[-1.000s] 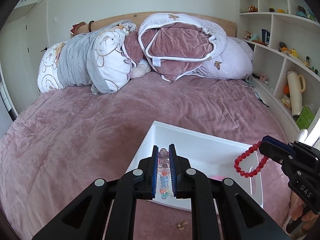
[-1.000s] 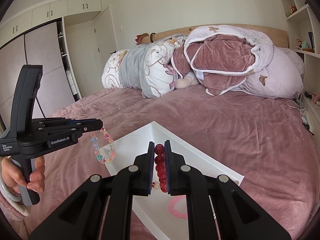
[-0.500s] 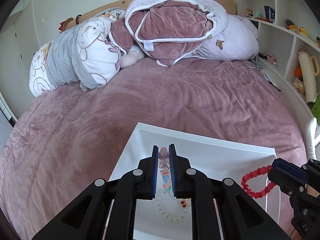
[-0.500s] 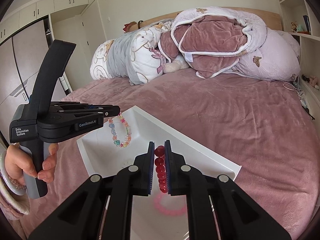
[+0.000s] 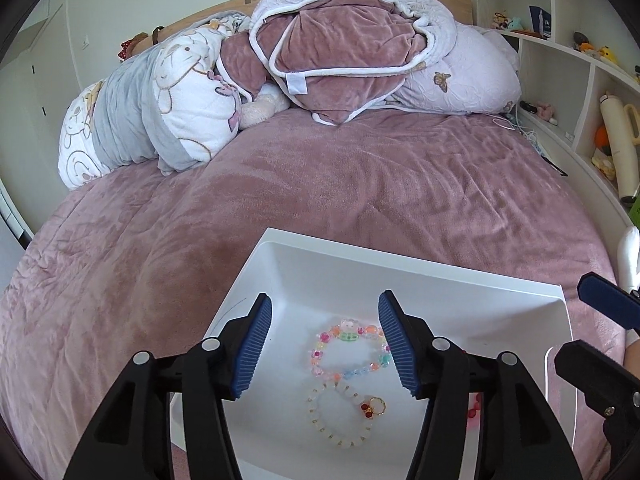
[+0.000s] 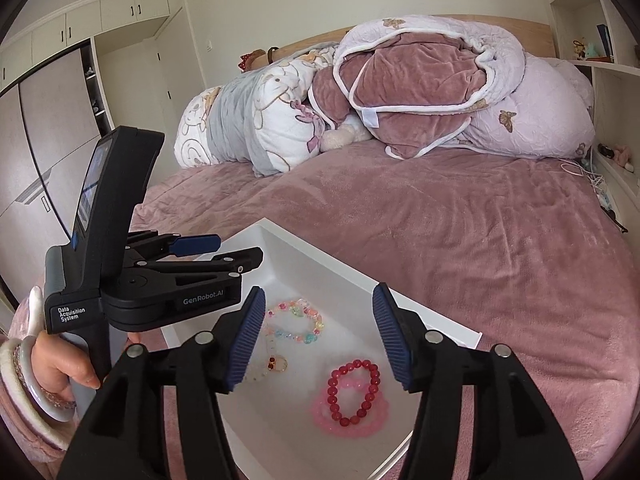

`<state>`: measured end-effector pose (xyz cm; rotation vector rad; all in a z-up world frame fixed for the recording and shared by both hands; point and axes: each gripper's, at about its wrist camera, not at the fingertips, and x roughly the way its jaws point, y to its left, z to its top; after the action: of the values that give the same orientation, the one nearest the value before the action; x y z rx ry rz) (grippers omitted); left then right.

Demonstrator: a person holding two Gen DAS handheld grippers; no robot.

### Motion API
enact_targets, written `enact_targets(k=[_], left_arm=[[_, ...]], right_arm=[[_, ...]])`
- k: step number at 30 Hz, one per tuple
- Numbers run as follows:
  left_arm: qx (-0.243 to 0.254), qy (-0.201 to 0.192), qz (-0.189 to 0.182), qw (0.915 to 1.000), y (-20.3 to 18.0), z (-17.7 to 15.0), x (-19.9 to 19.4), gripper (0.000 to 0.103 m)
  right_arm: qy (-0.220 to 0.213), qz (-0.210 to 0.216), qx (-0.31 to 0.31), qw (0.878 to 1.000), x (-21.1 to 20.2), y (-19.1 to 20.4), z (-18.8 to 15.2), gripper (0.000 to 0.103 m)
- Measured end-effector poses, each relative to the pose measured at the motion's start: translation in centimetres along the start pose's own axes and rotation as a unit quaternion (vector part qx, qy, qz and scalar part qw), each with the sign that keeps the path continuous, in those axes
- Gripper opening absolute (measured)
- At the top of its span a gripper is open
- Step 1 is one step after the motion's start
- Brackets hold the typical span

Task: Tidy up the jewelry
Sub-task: 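Withdraw both tools from the box toward the silver charms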

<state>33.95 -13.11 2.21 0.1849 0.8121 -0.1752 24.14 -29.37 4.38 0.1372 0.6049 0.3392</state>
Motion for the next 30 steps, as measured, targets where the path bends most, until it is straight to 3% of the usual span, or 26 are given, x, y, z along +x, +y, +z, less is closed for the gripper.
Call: enact_targets(k=[2,4,7,14,19,24,30], left_arm=[[0.002,-0.008,0.000,1.0000,0.2,-0.3,-0.7,0.068],[0.000,-0.027,0.001,0.9996,0.7,-0.7,-2.0,0.077],[-0.010,-0.066,0.001,0.9978,1.9,-1.8,-4.9,0.084],[-0.052,-0.118,-0.001,0.9917,6.7,-6.0,-11.1,0.092],[-0.096,-0.123,0.004,0.9878,10.7,-10.0,-14.0,0.092],[-0.101,-0.120,0.037,0.9869,13.5,-13.4,-16.0,0.092],[-0.104,-0.118,0.039,0.9867,15.2,-17.3,-18.2,0.092]], right_arm=[[-0.015,0.002,-0.001,1.000,-0.6,0.2,0.1,0.072],[-0.038,0.005,0.006,0.999,-1.7,0.3,0.2,0.088],[-0.077,0.031,0.022,0.996,-3.5,0.6,0.6,0.097],[-0.097,0.068,-0.024,0.993,-6.0,4.5,0.3,0.098],[-0.094,0.079,-0.068,0.990,-6.6,7.5,-2.0,0.098],[-0.089,0.072,-0.115,0.987,-6.0,10.3,-3.8,0.098],[-0.077,0.070,-0.175,0.979,-6.1,13.5,-6.3,0.098]])
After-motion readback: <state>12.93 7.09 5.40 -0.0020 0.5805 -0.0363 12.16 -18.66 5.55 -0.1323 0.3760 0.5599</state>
